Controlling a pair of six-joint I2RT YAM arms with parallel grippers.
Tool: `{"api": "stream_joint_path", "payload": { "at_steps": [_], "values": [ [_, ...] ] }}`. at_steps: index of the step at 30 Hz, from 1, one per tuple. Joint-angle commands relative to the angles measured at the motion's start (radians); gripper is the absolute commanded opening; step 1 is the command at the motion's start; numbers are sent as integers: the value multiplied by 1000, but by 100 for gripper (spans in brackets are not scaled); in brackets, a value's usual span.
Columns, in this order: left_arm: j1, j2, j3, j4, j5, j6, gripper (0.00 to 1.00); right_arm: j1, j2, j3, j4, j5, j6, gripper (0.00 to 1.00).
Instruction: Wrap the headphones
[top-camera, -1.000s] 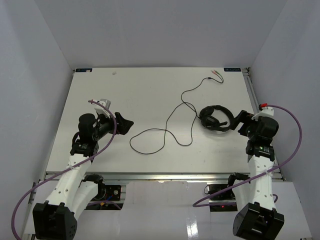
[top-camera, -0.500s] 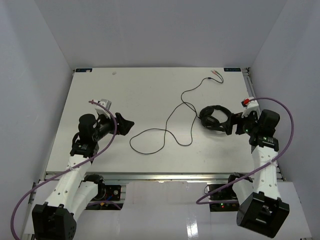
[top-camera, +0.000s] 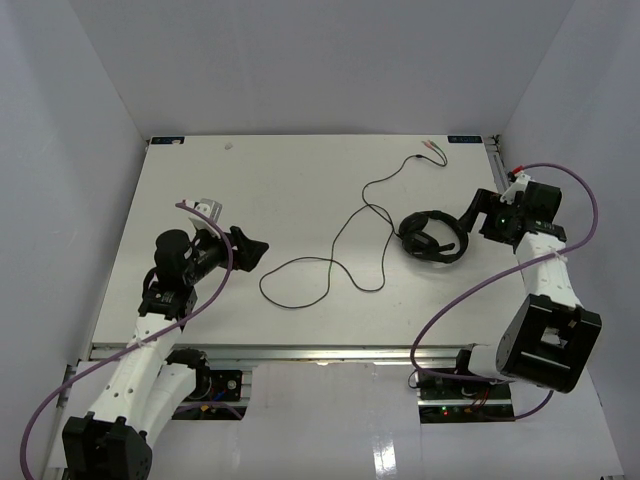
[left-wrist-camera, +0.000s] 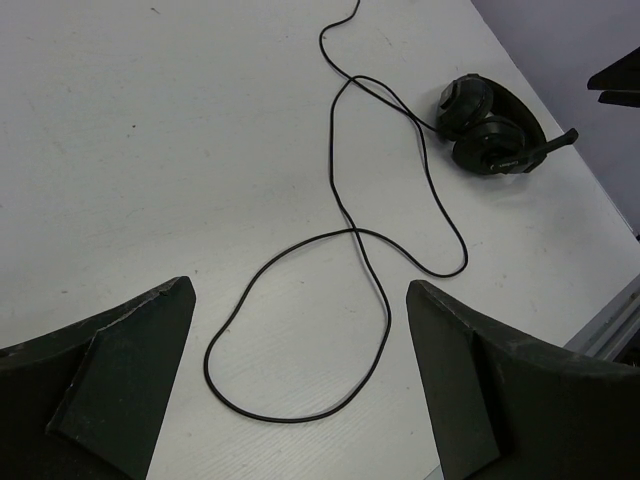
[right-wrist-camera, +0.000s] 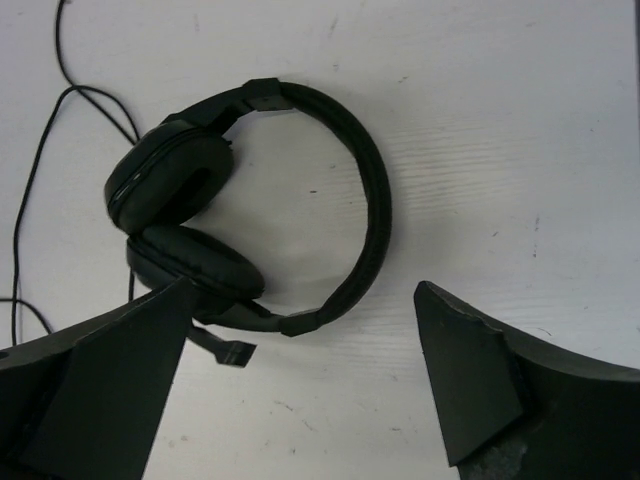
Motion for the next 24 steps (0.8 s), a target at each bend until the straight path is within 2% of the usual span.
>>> {"api": "stream_joint_path", "payload": {
  "at_steps": [1,5,7,18,20,24],
  "values": [
    [-4,-21,34,1,17,11,98,7,80,27,56,126,107,89],
    [-4,-21,34,-1,14,14,98,10,193,31,69,152,107,73],
    [-4,-21,35,1,15,14,98,11,223,31,64,164,121,58],
    [-4,-15,35,0,18,16,98,48,383,32,108,171,136,56],
    [-4,-16,35,1,18,16,98,53,395,29,108,174,133,52],
    [-4,-17,35,0,26,18,98,53,393,12,103,184,125,36]
  ]
}}
